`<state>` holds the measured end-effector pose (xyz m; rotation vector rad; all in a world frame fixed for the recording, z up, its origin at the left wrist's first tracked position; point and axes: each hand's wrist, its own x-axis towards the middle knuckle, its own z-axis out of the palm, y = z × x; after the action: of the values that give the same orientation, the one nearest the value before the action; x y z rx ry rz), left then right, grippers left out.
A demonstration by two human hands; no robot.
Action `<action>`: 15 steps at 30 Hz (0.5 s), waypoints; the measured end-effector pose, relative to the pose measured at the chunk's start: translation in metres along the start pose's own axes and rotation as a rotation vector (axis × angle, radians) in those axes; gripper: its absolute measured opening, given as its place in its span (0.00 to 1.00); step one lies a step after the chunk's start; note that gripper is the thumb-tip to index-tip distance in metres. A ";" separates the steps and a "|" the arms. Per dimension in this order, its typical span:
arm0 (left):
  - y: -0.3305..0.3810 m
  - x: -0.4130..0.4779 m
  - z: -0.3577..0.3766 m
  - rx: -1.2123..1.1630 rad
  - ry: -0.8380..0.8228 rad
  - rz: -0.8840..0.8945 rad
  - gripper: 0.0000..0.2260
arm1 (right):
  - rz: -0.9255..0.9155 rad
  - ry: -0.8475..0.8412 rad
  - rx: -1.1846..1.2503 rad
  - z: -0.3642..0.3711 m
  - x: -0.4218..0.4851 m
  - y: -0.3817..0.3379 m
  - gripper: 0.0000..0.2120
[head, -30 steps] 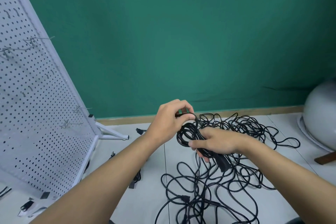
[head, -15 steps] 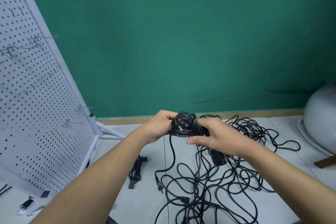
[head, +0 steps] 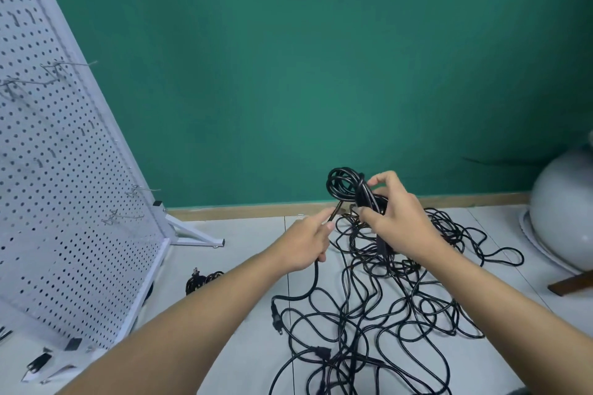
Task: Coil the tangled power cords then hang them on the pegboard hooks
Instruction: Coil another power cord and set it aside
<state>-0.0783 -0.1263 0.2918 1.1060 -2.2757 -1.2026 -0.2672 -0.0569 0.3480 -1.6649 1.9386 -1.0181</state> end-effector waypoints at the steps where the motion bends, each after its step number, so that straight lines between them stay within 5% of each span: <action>1: 0.004 -0.001 0.003 0.042 0.000 0.011 0.18 | 0.001 0.024 0.002 0.001 0.001 0.001 0.17; 9: 0.046 0.001 0.006 0.472 0.051 0.093 0.13 | 0.005 0.126 -0.108 0.000 0.005 0.009 0.14; 15: 0.064 -0.012 -0.010 0.885 0.066 0.294 0.13 | -0.009 -0.112 -0.221 -0.004 0.003 0.012 0.23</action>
<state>-0.0953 -0.1011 0.3501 0.9610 -2.8426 -0.0004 -0.2789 -0.0584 0.3429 -1.8072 2.0311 -0.7181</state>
